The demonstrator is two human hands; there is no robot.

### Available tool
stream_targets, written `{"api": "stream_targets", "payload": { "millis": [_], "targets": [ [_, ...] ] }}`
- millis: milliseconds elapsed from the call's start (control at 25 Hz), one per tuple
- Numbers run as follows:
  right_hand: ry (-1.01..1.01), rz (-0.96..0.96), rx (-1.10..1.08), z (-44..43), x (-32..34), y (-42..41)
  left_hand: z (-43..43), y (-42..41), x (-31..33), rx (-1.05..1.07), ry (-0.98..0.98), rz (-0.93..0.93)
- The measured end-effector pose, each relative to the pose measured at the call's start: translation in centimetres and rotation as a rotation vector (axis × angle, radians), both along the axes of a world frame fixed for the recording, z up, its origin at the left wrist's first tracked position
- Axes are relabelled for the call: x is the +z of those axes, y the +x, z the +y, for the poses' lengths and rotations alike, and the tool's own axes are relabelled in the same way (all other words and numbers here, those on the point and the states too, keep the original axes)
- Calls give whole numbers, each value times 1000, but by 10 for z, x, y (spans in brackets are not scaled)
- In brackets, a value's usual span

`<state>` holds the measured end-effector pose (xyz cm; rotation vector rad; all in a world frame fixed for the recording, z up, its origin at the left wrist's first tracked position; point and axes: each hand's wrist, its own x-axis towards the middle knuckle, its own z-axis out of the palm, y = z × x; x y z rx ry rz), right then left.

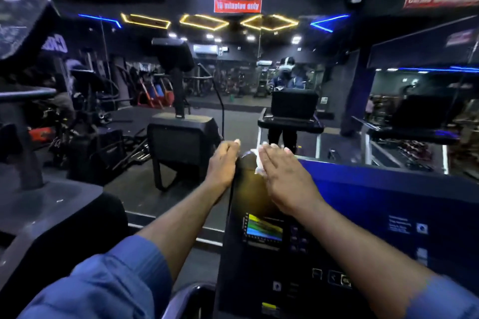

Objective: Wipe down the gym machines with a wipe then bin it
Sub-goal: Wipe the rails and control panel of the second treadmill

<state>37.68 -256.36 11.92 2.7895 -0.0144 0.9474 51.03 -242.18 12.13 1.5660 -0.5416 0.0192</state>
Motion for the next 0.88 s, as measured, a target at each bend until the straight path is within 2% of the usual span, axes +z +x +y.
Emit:
{"api": "stream_targets", "payload": {
  "millis": [160, 240, 360, 520, 720, 880],
  "targets": [
    [147, -88, 2, 15, 8, 14, -23, 25, -5, -163, -75, 58],
    [94, -82, -84, 16, 21, 22, -34, 26, -6, -229, -127, 134],
    [-17, -46, -235, 27, 24, 37, -44, 26, -12, -169, -161, 128],
    [-39, -33, -234, 38, 17, 49, -44, 29, -16, -175, -179, 152],
    [-2, -63, -351, 1, 14, 13, -43, 26, -16, -93, -101, 103],
    [29, -49, -498, -24, 12, -14, -44, 29, -18, -125, -83, 131]
  ]
}}
